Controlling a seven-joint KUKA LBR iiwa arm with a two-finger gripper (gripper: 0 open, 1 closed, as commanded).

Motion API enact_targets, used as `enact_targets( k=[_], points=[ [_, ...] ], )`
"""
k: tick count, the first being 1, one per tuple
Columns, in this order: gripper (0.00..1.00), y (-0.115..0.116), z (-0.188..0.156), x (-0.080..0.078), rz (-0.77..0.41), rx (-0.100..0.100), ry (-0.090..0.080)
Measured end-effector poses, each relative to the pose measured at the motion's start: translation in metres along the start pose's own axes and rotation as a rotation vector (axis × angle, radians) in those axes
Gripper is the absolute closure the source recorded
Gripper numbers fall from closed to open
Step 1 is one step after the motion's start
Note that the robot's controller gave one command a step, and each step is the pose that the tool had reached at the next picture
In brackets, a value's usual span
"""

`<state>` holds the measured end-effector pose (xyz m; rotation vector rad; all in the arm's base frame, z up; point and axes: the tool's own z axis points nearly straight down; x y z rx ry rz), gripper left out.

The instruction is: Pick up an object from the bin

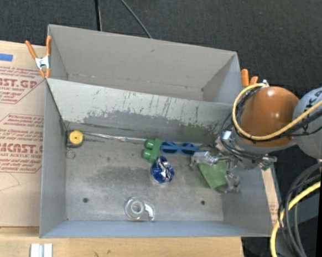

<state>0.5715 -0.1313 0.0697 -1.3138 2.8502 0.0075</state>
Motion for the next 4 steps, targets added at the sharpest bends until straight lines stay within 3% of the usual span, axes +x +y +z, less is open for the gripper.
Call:
enact_targets(
  k=[1,2,3,4],
  points=[
    [0.0,-0.018,0.0,-0.009,-0.004,-0.016,-0.009],
    [1.0,-0.019,-0.002,-0.01,-0.009,-0.011,-0.012],
    [1.0,-0.005,-0.003,0.007,0.192,-0.001,-0.018],
    [1.0,0.005,-0.156,0.004,0.209,0.012,-0.003]
  ],
)
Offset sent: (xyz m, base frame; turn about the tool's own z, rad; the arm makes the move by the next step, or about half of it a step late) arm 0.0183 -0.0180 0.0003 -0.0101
